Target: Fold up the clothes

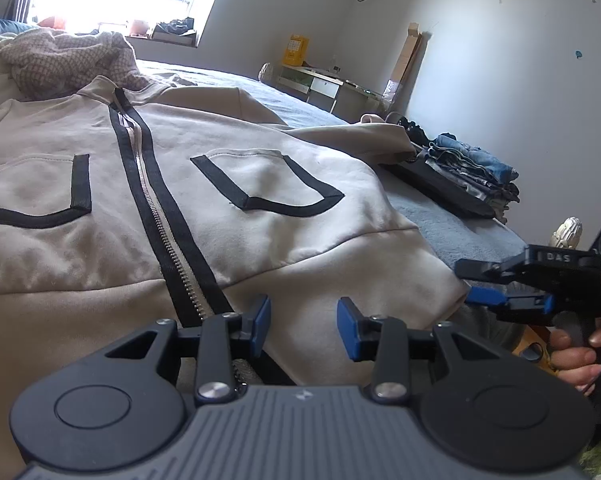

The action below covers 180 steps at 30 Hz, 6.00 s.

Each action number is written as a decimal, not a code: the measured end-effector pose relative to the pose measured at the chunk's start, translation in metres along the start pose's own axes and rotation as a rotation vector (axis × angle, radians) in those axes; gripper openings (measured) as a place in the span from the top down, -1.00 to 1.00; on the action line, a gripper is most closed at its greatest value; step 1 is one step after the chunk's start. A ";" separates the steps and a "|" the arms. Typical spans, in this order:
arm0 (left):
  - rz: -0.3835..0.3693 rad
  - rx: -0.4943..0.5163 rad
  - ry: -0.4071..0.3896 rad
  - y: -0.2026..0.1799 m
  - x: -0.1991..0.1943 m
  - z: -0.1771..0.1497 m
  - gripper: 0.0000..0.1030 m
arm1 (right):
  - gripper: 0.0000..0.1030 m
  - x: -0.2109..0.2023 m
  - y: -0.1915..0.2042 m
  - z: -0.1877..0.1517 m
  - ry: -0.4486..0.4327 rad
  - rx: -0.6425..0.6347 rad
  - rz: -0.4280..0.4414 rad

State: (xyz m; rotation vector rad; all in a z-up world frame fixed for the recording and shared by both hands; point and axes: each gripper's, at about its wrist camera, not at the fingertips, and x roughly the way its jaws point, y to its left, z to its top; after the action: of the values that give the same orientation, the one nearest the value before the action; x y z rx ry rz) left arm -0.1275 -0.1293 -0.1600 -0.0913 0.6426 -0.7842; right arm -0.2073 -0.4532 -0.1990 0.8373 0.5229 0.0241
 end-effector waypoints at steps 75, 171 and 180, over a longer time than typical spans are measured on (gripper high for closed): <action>-0.237 -0.157 -0.055 0.075 0.036 0.028 0.17 | 0.84 0.363 0.138 0.196 0.127 -0.772 -0.274; 0.086 -0.138 -0.021 0.082 -0.141 -0.036 -0.28 | 0.66 0.107 0.101 0.004 0.198 -0.724 -0.186; -0.016 -0.060 -0.071 0.066 -0.115 -0.005 -0.29 | 0.58 0.076 0.148 0.010 0.169 -0.745 -0.104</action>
State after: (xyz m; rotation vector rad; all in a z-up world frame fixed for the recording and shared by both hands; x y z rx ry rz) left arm -0.1492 -0.0030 -0.1264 -0.1791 0.5987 -0.7740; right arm -0.1099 -0.3431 -0.1211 0.0793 0.6555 0.1843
